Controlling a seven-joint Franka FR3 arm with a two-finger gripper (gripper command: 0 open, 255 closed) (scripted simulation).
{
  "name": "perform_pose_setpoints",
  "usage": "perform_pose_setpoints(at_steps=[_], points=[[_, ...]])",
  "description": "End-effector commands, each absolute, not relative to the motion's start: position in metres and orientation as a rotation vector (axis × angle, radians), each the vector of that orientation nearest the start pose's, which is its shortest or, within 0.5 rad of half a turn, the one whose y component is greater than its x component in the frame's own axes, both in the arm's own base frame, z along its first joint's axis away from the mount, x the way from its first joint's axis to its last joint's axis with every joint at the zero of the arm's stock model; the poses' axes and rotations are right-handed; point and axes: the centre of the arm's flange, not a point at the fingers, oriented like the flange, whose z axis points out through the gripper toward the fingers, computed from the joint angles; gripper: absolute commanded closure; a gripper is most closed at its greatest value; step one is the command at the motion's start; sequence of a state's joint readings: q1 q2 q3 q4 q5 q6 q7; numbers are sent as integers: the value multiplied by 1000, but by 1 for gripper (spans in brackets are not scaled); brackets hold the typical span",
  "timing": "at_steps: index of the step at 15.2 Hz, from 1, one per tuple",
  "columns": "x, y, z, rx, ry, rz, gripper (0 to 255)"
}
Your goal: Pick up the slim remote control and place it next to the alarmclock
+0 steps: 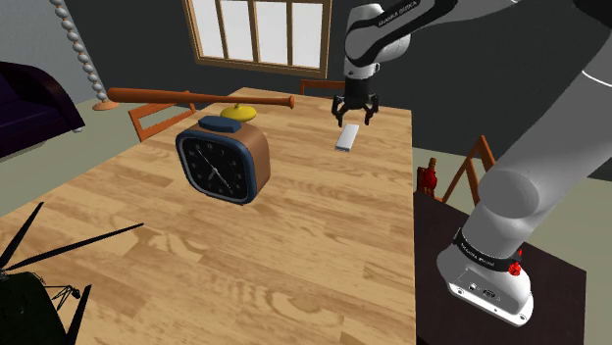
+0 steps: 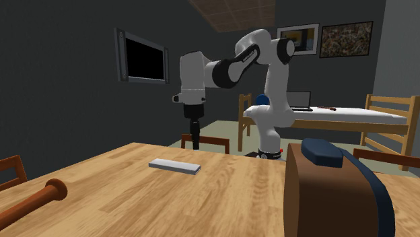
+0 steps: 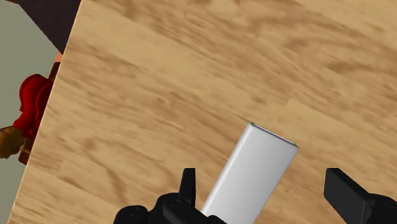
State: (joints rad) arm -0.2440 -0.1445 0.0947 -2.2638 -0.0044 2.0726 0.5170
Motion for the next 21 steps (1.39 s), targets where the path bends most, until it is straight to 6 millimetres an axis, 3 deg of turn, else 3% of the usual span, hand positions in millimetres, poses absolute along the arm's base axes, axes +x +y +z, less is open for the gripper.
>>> perform_pose_setpoints(at_steps=[1,7,15,21], points=[[501,-90,404,-2951,1144,50,0],[539,-141,371,-2818,1434,0,0],[538,-141,331,-2818,1434,0,0],[538,-141,331,-2818,1434,0,0]])
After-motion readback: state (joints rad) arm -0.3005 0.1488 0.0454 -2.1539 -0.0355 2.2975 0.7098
